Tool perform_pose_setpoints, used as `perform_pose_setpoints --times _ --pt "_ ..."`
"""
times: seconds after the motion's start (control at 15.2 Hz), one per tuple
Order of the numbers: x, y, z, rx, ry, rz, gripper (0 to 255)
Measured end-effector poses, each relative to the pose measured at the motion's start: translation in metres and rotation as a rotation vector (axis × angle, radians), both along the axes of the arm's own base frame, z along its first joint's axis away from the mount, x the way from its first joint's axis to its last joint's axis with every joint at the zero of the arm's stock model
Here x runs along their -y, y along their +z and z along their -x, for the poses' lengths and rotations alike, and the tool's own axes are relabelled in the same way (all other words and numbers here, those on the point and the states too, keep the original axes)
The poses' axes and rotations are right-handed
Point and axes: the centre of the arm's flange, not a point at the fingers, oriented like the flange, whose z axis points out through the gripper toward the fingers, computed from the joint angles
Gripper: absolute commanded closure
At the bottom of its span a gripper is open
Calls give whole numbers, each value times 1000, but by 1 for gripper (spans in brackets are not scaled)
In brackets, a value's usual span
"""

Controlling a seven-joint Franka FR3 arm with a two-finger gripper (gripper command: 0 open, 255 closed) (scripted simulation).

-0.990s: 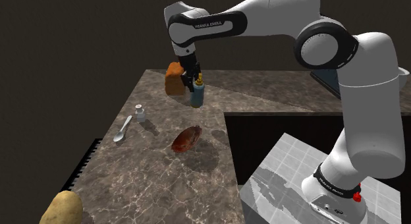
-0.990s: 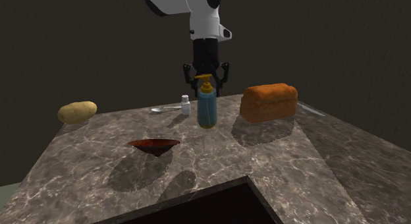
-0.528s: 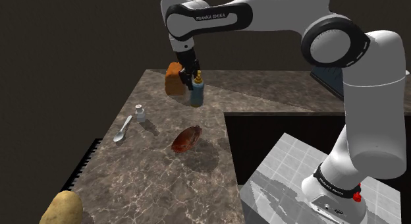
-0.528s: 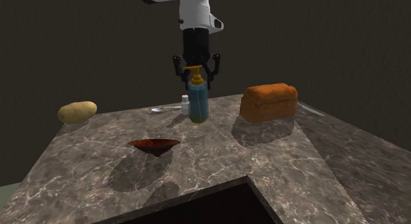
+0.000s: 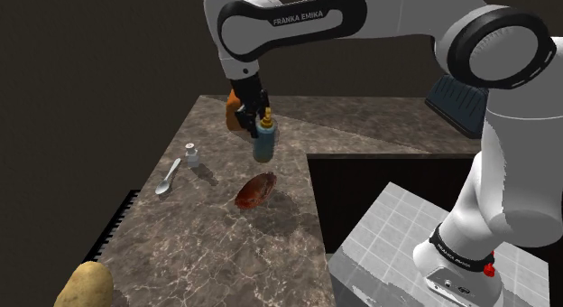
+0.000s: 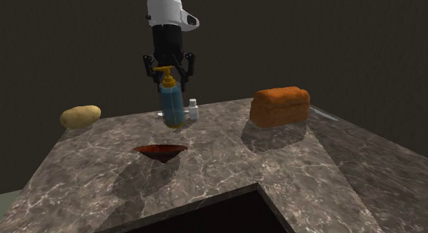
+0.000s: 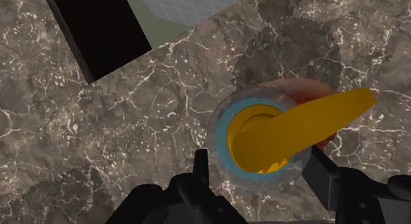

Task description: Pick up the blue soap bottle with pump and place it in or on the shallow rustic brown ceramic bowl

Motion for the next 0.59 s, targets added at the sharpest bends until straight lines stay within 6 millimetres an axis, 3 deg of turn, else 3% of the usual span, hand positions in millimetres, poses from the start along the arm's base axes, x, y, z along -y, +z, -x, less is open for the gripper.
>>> perform_pose_setpoints --times 0.2,0.59 --pt "-39 2 26 -1 1 0 255" --pt "-45 -26 32 -1 -1 1 255"
